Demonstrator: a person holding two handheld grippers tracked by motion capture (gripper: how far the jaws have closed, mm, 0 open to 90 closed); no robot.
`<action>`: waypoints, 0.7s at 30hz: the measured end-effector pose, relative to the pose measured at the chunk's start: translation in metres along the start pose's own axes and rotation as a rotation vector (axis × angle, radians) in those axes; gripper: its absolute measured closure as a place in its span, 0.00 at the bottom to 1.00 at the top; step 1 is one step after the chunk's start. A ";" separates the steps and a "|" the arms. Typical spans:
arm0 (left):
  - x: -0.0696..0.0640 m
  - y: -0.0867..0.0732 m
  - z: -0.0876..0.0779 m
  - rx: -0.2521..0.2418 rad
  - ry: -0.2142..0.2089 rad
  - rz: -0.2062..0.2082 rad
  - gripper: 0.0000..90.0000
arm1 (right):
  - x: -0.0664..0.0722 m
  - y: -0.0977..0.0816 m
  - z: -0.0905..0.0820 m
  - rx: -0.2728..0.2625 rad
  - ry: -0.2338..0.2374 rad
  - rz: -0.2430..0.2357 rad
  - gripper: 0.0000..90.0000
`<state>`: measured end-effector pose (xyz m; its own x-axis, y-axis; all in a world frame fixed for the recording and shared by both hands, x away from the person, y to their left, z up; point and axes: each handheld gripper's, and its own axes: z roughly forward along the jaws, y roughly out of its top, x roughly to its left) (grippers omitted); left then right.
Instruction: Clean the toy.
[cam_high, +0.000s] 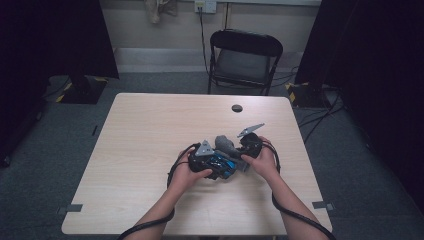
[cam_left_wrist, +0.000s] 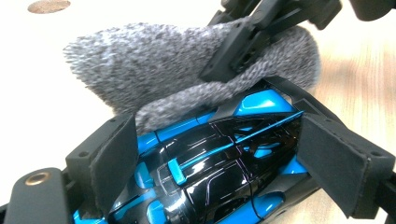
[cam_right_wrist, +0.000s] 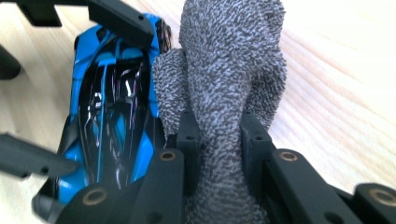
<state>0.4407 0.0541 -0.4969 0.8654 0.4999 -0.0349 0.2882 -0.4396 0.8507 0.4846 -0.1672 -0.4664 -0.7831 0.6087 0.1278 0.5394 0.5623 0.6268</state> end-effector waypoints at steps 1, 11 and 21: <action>0.000 0.000 0.000 0.000 0.000 -0.001 0.14 | -0.001 -0.002 -0.004 0.010 -0.006 0.005 0.83; 0.001 0.000 -0.001 -0.006 0.004 -0.015 0.15 | -0.018 -0.008 -0.015 -0.019 -0.069 0.089 0.82; 0.005 -0.002 -0.026 -0.001 0.025 -0.031 0.19 | -0.021 0.001 -0.010 -0.056 -0.113 0.135 0.82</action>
<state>0.4340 0.0768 -0.4851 0.8455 0.5319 -0.0481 0.3145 -0.4231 0.8498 0.4988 -0.1846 -0.4609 -0.6628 0.7377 0.1285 0.6171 0.4410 0.6516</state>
